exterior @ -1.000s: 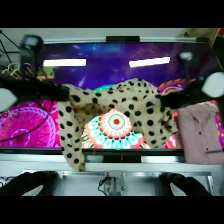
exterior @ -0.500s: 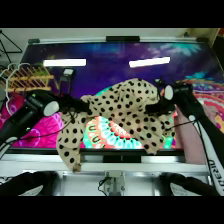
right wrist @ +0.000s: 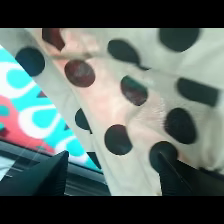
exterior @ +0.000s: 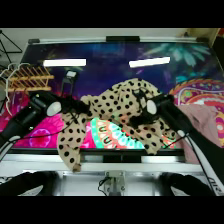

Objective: Fold the shirts.

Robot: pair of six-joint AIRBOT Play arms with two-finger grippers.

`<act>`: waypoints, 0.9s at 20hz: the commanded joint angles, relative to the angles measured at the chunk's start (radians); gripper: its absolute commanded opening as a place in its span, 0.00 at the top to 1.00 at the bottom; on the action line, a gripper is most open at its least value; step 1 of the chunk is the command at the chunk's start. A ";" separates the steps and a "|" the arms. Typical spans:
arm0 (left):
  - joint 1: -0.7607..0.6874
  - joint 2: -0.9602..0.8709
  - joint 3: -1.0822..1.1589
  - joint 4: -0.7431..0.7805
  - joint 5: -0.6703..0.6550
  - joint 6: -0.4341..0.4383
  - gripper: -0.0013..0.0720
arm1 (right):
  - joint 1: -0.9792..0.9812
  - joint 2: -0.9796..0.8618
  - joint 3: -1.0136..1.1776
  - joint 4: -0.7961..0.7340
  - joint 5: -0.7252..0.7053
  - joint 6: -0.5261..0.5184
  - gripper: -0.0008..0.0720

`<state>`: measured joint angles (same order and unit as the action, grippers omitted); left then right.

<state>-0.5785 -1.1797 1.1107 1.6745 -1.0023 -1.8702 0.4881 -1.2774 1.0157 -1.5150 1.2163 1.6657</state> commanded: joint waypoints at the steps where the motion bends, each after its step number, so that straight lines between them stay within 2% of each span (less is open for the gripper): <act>1: 0.000 -0.001 0.000 0.002 -0.036 0.003 0.92 | 0.039 -0.068 -0.056 0.048 -0.018 -0.003 0.07; 7: 0.000 -0.001 0.000 0.001 -0.037 0.003 0.92 | 0.040 -0.182 -0.056 0.017 -0.031 -0.011 0.07; 8: 0.000 -0.001 0.000 0.001 -0.037 0.003 0.92 | 0.039 -0.188 -0.056 0.014 -0.032 -0.010 0.10; 9: 0.000 -0.001 0.000 0.002 -0.037 0.003 0.92 | 0.039 -0.188 -0.056 0.006 -0.037 -0.009 0.29; 11: 0.000 -0.001 0.000 0.002 -0.036 0.003 0.92 | 0.039 -0.188 -0.056 -0.018 -0.046 0.006 0.74; 12: 0.000 -0.001 0.000 0.002 -0.036 0.003 0.92 | 0.039 -0.188 -0.056 -0.018 -0.045 0.011 0.92; 15: 0.000 0.008 0.011 0.024 -0.039 0.006 0.92 | 0.038 -0.157 -0.019 -0.020 0.044 -0.044 0.92; 18: 0.000 0.059 0.139 0.036 -0.090 0.056 0.92 | 0.036 -0.012 0.131 -0.100 0.143 -0.098 0.92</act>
<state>-0.5785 -1.1538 1.1667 1.6966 -1.0557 -1.8477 0.5262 -1.3811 1.0485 -1.5574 1.2675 1.6157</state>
